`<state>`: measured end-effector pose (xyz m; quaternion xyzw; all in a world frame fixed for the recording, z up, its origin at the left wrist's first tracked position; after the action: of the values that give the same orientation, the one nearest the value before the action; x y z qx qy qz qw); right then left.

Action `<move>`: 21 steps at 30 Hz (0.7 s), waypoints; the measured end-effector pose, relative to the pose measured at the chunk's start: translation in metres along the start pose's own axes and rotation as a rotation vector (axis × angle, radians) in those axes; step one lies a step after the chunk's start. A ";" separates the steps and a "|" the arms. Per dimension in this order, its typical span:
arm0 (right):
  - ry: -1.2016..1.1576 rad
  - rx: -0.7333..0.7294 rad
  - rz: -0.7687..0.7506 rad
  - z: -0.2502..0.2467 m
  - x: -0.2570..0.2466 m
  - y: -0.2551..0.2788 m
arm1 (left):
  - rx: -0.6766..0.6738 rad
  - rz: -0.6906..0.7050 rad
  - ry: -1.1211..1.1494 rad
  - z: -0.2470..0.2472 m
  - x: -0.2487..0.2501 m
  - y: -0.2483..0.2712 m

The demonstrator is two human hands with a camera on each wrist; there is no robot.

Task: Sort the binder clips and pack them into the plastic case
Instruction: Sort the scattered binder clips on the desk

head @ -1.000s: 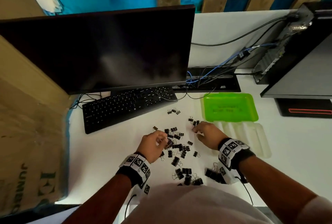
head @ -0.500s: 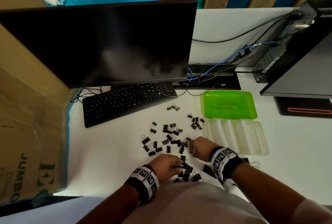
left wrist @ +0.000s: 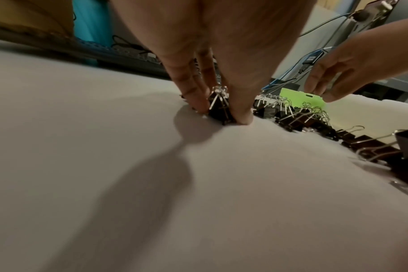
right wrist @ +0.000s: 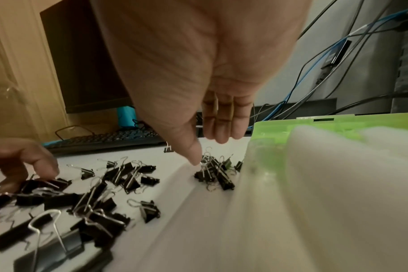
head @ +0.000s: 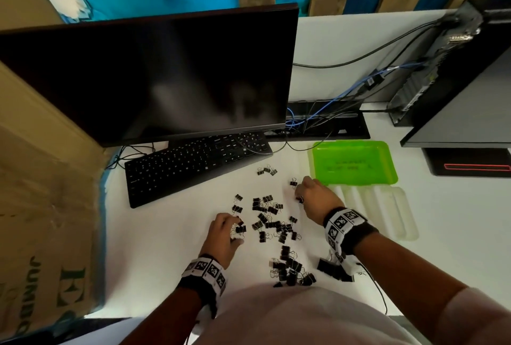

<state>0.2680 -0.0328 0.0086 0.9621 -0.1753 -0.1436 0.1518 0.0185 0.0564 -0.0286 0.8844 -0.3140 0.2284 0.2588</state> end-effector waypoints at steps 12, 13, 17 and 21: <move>-0.436 -0.057 -0.099 0.010 -0.016 -0.020 | -0.073 0.119 0.057 -0.014 0.028 -0.053; -0.437 -0.010 -0.085 0.005 -0.012 -0.022 | -0.092 0.171 -0.027 -0.014 0.032 -0.054; -0.186 -0.058 0.000 -0.010 0.005 -0.031 | -0.266 0.306 -0.340 0.003 0.042 -0.054; 0.104 -0.293 0.024 -0.007 0.007 -0.025 | -0.256 0.244 -0.342 0.013 0.042 -0.058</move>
<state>0.2840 -0.0113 0.0043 0.9336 -0.1560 -0.1156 0.3010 0.0895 0.0687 -0.0333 0.8257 -0.4842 0.0632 0.2823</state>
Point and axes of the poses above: each hand's wrist, its own y-axis away from the middle knuckle, its own z-axis out of the palm, x = y × z, the point moved 3 cm from there along -y, towards the middle knuckle, and after that the axes turned 2 degrees about -x, right-handed, at the moved point
